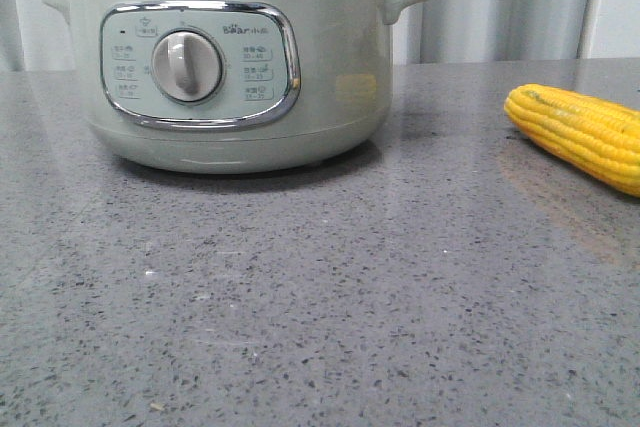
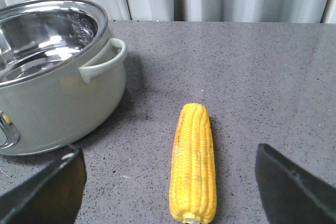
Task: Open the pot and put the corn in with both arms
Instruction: 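Grasp the yellow corn cob with the right gripper, then carry the corn over the pot and release it inside with the right gripper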
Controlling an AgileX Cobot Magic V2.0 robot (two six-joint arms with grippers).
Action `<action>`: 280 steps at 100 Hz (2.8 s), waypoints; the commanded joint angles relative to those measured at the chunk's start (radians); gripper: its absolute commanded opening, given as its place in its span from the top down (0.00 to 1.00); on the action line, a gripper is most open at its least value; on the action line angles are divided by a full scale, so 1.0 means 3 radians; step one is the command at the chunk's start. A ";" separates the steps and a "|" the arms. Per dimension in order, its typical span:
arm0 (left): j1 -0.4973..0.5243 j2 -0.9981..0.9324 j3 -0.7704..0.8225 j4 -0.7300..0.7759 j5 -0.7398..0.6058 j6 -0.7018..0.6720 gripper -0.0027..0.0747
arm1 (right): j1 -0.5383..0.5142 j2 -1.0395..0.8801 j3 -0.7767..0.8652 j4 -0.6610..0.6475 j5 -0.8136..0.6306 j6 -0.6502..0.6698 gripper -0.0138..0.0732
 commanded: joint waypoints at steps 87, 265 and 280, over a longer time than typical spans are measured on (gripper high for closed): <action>-0.0008 -0.2832 -0.0248 -0.0015 0.0527 -0.0011 0.40 | -0.0031 0.2823 -0.1053 -0.0549 0.0465 0.0121 0.28; -0.0809 -0.3106 -0.0199 -0.1086 0.2554 0.1291 0.99 | 0.1308 0.2397 -0.2455 -0.0275 -0.0183 0.0167 0.92; -0.0809 -0.3256 -0.0062 -0.1074 0.1977 0.1345 0.99 | 0.1308 0.1612 -0.2000 -0.0537 -0.0108 0.0134 0.91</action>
